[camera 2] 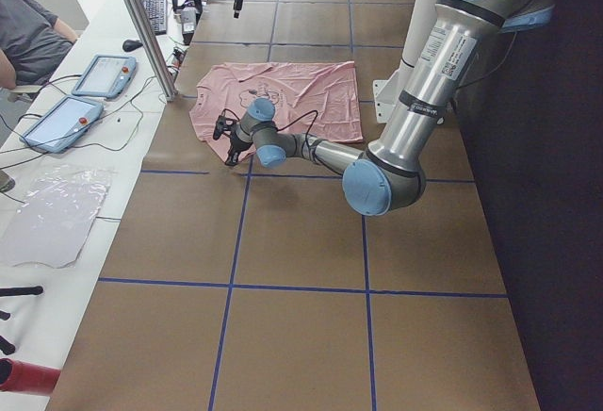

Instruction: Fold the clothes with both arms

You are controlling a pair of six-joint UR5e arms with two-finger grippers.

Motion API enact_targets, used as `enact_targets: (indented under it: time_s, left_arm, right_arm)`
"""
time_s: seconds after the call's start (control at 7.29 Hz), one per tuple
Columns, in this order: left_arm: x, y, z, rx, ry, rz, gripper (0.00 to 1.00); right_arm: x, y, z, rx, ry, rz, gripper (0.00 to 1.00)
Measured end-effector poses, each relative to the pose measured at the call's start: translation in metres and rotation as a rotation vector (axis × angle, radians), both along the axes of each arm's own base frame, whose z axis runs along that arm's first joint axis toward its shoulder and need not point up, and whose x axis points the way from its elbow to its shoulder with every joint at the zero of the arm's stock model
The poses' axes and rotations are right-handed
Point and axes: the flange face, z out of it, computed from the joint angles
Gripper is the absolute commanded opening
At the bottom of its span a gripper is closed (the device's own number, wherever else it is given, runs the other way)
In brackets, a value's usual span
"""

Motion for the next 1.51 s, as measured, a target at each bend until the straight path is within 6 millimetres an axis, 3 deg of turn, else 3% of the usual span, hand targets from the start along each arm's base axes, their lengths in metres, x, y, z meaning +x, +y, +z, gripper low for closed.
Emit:
enact_targets:
  time_s: [0.41,0.55,0.69,1.23,1.51]
  left_arm:
    - [0.012,0.003,0.008,-0.002,-0.02,-0.002,0.51]
    - [0.014,0.003,0.01,-0.005,-0.024,-0.001,0.39]
    - [0.015,0.003,0.011,-0.006,-0.026,-0.001,0.0]
    - [0.015,0.002,0.002,0.022,-0.029,0.014,0.0]
    - [0.011,0.006,-0.031,0.066,-0.018,0.032,0.0]
  right_arm:
    - [0.0,0.0,0.001,-0.002,0.002,0.001,1.0]
    - [0.0,0.0,0.002,-0.002,0.002,0.001,1.0]
    - [0.0,0.0,0.002,-0.003,0.002,0.001,1.0]
    - [0.0,0.0,0.002,-0.003,0.003,0.001,1.0]
    - [0.0,0.0,0.002,-0.003,0.003,0.001,1.0]
